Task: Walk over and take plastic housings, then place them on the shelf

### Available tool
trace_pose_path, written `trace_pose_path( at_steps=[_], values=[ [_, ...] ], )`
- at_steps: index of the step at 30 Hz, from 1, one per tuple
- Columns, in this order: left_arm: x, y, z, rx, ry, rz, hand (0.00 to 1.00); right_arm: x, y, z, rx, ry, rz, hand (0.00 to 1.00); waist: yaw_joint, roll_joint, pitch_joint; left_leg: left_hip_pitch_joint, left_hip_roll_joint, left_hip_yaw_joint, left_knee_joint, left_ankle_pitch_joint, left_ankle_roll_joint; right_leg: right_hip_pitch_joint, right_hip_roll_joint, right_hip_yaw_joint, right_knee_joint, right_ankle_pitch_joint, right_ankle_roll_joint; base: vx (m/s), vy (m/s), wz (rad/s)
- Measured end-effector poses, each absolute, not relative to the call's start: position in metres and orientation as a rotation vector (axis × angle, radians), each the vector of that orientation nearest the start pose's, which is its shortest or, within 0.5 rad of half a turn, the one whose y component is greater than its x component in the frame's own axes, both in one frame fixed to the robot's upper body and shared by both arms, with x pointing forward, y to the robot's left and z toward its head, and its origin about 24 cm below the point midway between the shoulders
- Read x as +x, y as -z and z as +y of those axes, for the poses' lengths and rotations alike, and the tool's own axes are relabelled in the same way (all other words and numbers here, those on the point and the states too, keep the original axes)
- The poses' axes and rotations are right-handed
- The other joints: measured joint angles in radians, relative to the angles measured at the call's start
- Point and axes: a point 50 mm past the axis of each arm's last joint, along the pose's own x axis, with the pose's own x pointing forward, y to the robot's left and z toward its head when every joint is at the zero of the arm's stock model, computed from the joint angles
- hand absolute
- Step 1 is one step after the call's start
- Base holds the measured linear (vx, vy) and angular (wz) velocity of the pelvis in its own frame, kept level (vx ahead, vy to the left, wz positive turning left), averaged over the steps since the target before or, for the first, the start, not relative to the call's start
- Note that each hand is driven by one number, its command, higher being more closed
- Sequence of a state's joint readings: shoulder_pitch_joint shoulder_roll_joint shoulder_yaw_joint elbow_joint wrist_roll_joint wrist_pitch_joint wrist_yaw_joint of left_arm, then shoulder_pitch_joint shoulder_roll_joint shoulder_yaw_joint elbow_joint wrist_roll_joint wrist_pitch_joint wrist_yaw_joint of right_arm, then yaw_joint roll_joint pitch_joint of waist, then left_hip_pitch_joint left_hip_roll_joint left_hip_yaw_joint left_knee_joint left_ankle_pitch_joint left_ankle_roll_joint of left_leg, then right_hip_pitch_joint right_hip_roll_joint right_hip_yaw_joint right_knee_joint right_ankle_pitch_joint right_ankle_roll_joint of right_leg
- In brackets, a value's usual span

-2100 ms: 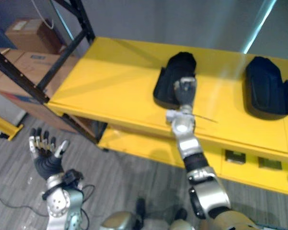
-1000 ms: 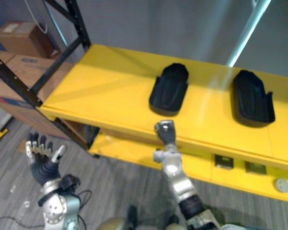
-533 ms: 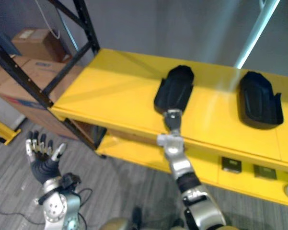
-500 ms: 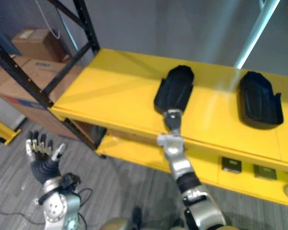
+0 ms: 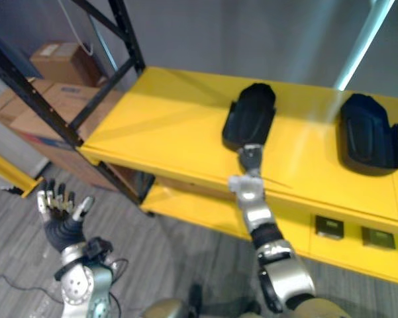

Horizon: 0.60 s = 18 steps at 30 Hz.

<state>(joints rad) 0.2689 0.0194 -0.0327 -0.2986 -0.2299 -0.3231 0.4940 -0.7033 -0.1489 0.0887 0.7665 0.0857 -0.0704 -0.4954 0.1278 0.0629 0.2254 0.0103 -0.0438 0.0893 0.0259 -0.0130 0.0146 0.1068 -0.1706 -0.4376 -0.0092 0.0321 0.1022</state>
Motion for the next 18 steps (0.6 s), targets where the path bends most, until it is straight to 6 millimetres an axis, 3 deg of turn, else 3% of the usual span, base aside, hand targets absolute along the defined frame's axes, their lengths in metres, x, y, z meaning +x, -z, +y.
trace_pose_path(
  at_steps=[9, 13, 16, 18],
  values=[
    [0.193, -0.072, 0.186, -0.290, -0.534, -0.294, 0.00, 0.382, -0.103, -0.174, -0.192, 0.373, -0.048, 1.00, 0.015, 0.041, 0.022, -0.011, 0.005, 0.000, 0.013, -0.001, -0.001, -0.004, 0.003, -0.002, 0.003, 0.001, -0.002, -0.02, 0.007, 0.00],
    [0.193, -0.070, 0.185, -0.289, -0.534, -0.287, 0.00, 0.382, -0.105, -0.174, -0.190, 0.365, -0.061, 1.00, 0.023, 0.039, 0.024, -0.012, 0.011, 0.001, 0.012, -0.001, -0.003, -0.004, 0.010, -0.002, 0.002, -0.001, -0.005, 0.00, 0.000, 0.00],
    [0.193, -0.069, 0.185, -0.289, -0.536, -0.285, 0.00, 0.382, -0.111, -0.165, -0.169, 0.349, -0.104, 1.00, 0.021, 0.036, 0.027, -0.012, 0.015, 0.003, 0.008, -0.001, -0.005, -0.007, 0.013, -0.001, 0.000, -0.002, -0.008, 0.01, -0.001, -0.01],
    [0.193, -0.070, 0.185, -0.292, -0.537, -0.291, 0.00, 0.371, -0.125, -0.145, -0.102, 0.297, -0.220, 1.00, 0.016, 0.031, 0.030, -0.010, 0.016, 0.007, 0.002, -0.001, -0.005, -0.012, 0.013, 0.003, -0.001, -0.002, -0.008, 0.04, 0.005, -0.05]
  ],
)
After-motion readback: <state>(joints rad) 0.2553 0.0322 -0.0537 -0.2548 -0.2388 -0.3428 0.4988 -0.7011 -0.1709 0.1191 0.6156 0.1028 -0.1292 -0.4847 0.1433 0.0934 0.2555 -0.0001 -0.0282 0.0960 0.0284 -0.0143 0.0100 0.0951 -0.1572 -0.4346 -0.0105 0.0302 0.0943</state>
